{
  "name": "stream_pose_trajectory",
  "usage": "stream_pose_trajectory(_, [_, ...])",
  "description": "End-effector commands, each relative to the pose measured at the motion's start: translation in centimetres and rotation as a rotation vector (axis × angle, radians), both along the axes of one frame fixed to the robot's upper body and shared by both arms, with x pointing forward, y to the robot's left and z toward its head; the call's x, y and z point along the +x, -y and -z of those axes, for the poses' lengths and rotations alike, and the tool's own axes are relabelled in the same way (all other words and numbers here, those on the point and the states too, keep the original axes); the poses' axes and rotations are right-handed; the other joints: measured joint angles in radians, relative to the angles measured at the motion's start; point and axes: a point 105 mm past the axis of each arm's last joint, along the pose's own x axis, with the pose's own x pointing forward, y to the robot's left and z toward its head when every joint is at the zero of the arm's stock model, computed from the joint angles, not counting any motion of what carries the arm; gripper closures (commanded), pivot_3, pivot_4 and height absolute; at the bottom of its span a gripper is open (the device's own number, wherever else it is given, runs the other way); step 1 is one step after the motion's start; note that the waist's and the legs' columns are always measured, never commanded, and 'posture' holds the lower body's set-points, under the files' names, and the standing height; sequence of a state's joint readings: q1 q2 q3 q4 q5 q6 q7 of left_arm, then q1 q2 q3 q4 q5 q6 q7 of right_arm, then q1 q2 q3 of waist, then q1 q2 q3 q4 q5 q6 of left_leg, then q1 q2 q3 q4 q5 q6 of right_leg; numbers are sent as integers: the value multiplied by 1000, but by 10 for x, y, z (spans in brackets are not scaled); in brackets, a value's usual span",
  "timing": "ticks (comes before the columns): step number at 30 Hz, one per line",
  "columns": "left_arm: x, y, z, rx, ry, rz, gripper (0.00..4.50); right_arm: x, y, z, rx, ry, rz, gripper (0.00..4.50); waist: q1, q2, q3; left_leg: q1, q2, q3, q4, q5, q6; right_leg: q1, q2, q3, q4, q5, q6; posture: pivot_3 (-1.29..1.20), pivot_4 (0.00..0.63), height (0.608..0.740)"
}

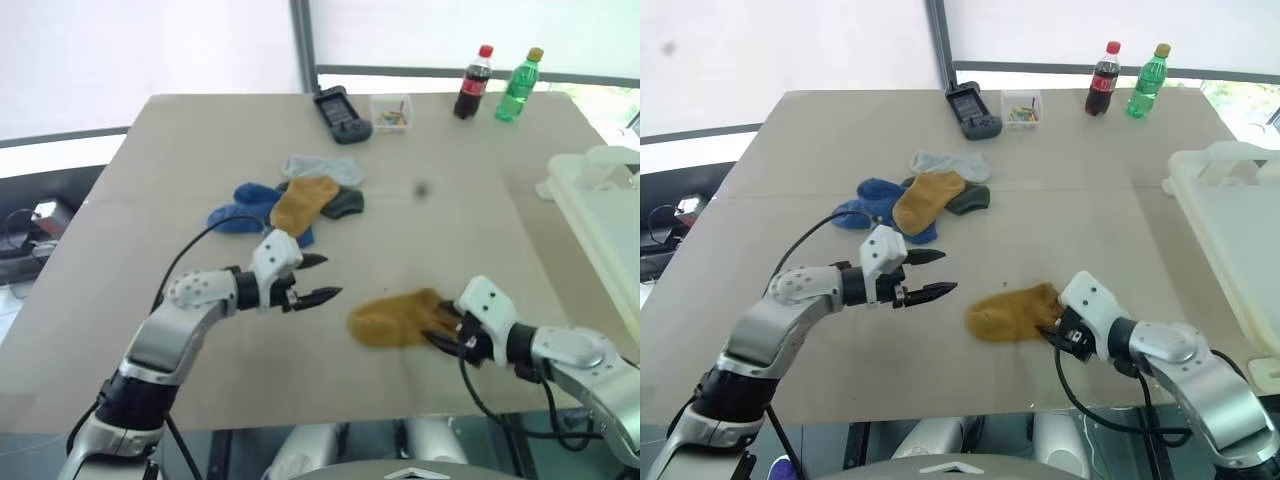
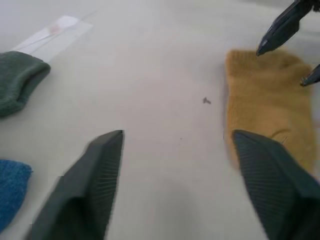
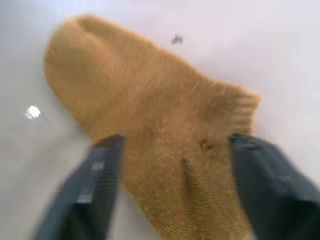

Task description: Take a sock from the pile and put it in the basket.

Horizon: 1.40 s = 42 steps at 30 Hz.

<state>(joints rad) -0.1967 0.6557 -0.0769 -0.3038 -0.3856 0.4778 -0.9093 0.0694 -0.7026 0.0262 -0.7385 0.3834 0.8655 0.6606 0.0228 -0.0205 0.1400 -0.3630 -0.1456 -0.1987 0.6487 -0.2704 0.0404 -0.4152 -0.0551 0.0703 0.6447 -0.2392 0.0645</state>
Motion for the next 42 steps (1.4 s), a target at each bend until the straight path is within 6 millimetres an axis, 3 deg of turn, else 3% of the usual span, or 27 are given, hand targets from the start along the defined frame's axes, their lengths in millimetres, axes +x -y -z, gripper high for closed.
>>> stream_pose_trajectory(1, [-1,-4,-13,-43,40,-81,0,4,-4,-31,74,129,-19,17,0,0,0,0,0,0,0,0,0,0,0,0,0,0,0,0,150,740])
stream_pose_trajectory(8, [19,-26,-22,-83,152,-399,0,31,-17,-60,155,304,-48,17,-1,0,0,1,0,1,0,0,0,0,0,1,0,1,1,0,150,740])
stream_pose_trajectory(13, [32,-55,-31,-38,268,-691,0,55,-38,-76,188,449,-102,17,-3,0,1,0,0,1,0,0,0,0,0,0,0,1,0,0,150,740])
stream_pose_trajectory(21, [70,-69,-34,43,323,-881,0,66,-47,-81,197,490,-144,17,16,0,1,-1,0,1,0,0,0,-1,0,0,0,1,0,0,150,740])
stream_pose_trajectory(31, [84,-38,-25,-74,198,-865,0,67,-49,-81,192,495,-131,17,12,0,1,-2,0,1,0,0,-1,-2,0,0,0,1,0,0,150,740])
stream_pose_trajectory(35, [85,-37,-23,-72,180,-873,1234,66,-47,-80,194,495,-116,0,12,0,1,-1,0,1,1,0,-1,-2,0,1,1,1,0,0,150,740])
stream_pose_trajectory(42, [88,-36,-18,-62,160,-884,1234,60,-44,-78,195,485,-124,0,14,0,1,-2,0,1,1,0,-1,-2,0,1,1,1,0,0,150,740])
